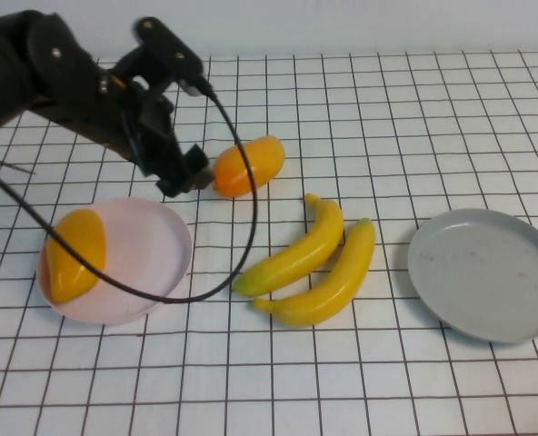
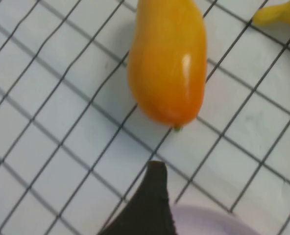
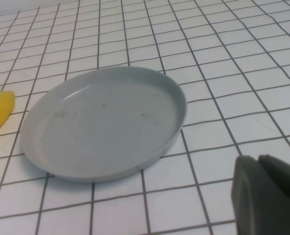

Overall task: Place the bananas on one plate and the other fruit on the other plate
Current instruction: Put one type of fruit in the left plate

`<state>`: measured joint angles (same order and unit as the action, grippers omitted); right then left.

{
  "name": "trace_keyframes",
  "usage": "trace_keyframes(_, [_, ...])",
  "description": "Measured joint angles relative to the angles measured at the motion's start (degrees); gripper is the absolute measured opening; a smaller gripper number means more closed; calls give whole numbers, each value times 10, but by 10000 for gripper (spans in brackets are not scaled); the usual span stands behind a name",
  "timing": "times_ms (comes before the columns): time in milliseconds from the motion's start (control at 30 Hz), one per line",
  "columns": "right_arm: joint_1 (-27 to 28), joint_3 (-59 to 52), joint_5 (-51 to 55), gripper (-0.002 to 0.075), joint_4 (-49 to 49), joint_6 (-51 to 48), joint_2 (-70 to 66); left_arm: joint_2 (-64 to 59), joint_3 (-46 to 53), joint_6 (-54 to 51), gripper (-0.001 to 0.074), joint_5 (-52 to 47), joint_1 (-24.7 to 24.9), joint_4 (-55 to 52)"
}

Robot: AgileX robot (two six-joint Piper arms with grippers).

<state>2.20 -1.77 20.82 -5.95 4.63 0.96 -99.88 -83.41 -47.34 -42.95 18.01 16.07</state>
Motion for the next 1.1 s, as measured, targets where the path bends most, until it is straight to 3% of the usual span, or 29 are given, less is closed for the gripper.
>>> trace_keyframes(200, [0,0,0,-16,0,0,0,-111,-94,-20,668,15,54,-12])
trace_keyframes(467, [0,0,0,-16,0,0,0,-228,-197,6,668,25,65,-29])
trace_keyframes(1100, [0,0,0,-16,0,0,0,-277,-210,34,668,53,65,-63])
